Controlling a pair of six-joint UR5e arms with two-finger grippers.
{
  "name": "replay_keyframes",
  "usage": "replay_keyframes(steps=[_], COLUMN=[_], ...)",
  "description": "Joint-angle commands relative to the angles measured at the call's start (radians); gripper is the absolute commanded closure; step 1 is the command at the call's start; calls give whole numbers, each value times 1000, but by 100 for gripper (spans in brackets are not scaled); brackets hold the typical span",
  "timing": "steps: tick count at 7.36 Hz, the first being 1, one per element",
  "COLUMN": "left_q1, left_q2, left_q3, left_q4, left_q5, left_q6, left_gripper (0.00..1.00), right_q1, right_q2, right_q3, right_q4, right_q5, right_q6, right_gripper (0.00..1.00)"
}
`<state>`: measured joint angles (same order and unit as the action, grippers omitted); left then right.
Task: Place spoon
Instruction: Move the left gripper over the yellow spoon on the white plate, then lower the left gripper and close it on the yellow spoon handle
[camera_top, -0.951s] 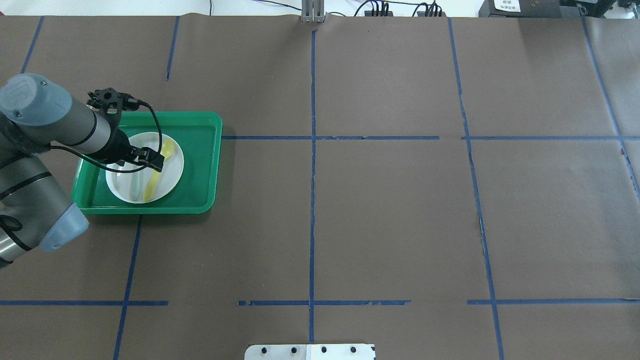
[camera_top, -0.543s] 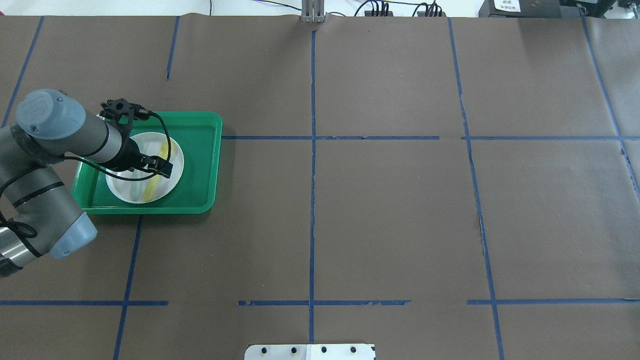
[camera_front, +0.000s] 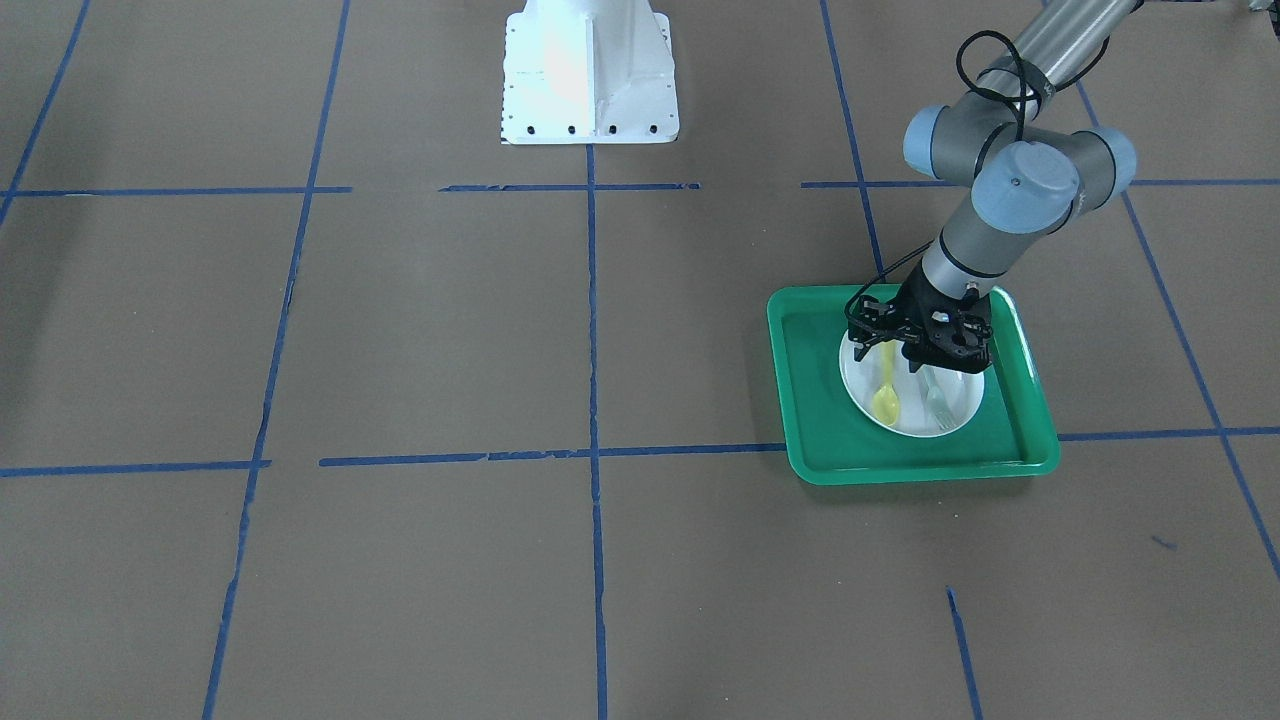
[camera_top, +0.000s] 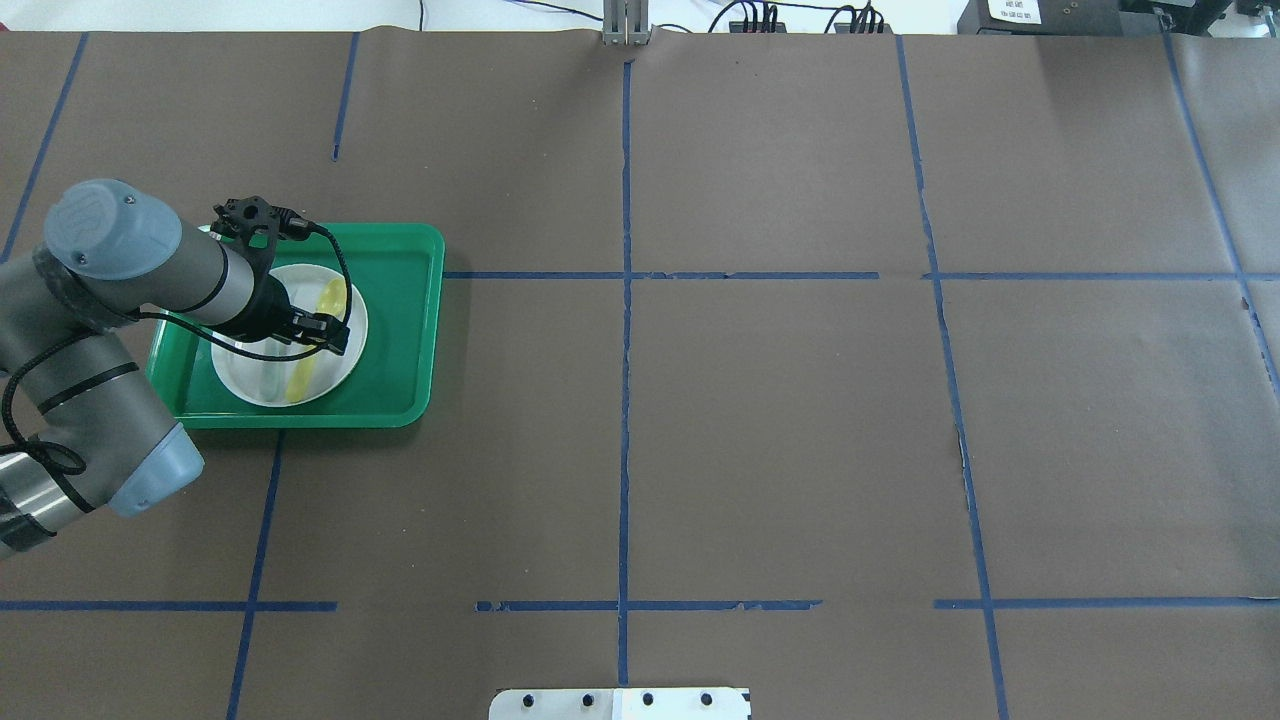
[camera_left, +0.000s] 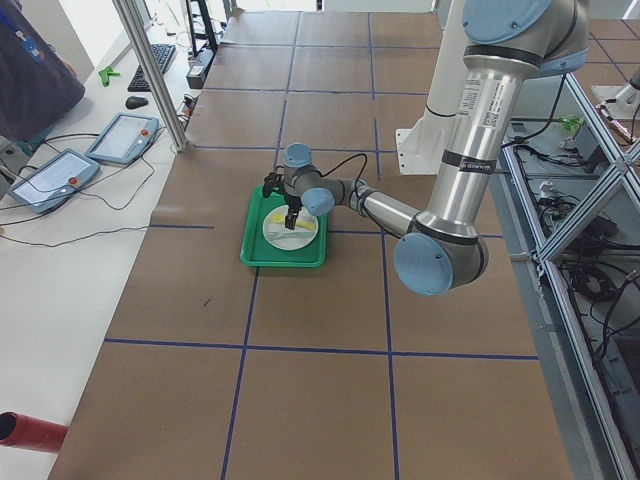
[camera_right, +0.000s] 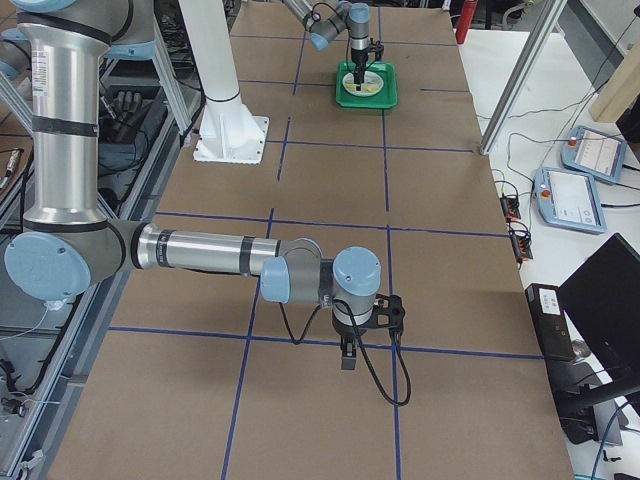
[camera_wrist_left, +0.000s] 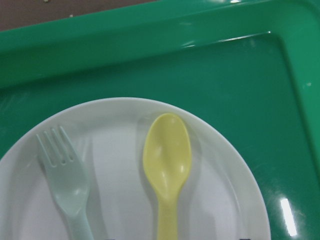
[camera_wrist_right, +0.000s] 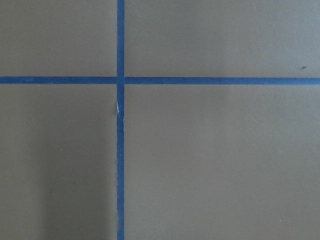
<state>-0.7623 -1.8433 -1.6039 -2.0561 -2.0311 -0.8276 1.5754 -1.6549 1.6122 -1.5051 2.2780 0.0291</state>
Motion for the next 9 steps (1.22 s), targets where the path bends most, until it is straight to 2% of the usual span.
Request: replay_keyframes(steps=[1, 4, 5, 6, 7, 8, 9], left_q1=[1, 1, 1, 1, 1, 0, 0], left_q2=[1, -1, -2, -2, -2, -1, -1], left_q3=[5, 18, 16, 13, 13, 12, 9], left_q4=[1, 1, 1, 2, 8, 8, 10], left_q5=[2, 0, -1, -6, -8, -9, -9], left_q6=[-1, -1, -2, -4, -4, -5, -10], left_gripper=[46, 46, 55, 83, 95, 100, 100], right_q1=[0, 0, 0, 0, 0, 0, 0], right_q2=[1, 1, 1, 0, 0, 0, 1], right_q3=[0, 0, 0, 0, 0, 0, 0], right_q4=[0, -1, 0, -1, -1, -1, 0], right_q5=[0, 0, 0, 0, 0, -2, 0], right_q6=[0, 0, 0, 0, 0, 0, 0], right_gripper=[0, 0, 0, 0, 0, 0, 0])
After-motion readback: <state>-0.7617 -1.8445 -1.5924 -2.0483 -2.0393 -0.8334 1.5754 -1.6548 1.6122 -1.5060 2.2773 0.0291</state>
